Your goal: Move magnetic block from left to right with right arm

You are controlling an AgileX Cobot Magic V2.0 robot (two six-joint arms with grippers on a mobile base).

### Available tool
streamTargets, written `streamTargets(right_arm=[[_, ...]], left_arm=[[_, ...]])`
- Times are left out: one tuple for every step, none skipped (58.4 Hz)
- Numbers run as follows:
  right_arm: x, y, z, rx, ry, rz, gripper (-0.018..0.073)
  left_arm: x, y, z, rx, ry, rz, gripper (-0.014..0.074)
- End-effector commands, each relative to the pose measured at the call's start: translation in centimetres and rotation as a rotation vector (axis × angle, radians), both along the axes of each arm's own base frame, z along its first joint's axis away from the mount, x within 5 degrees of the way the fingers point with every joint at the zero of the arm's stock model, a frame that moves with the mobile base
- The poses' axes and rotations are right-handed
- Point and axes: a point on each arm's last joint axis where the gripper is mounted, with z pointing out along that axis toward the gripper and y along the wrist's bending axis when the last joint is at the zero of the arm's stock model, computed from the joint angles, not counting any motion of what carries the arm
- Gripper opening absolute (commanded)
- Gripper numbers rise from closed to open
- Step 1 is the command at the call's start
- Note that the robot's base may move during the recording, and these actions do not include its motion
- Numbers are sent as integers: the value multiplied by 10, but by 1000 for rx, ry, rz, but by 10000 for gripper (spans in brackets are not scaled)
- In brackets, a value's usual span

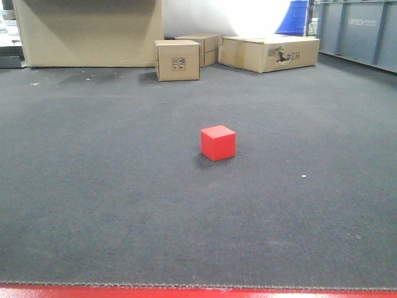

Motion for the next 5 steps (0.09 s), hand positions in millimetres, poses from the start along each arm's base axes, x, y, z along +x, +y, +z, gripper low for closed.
streamTargets(right_arm=[[-2,0,10,-18,-115,-6,69],[-2,0,10,-18,-115,-6,69],[-2,0,10,-18,-115,-6,69],[-2,0,10,-18,-115,-6,69],[-2,0,10,-18,-115,-6,69]], left_arm=[[-1,1,6,-18,-92,9,-126],[-1,1,6,-18,-92,9,-126],[-1,1,6,-18,-92,9,-126],[-1,1,6,-18,-92,9,-126],[-1,1,6,-18,-92,9,-126]])
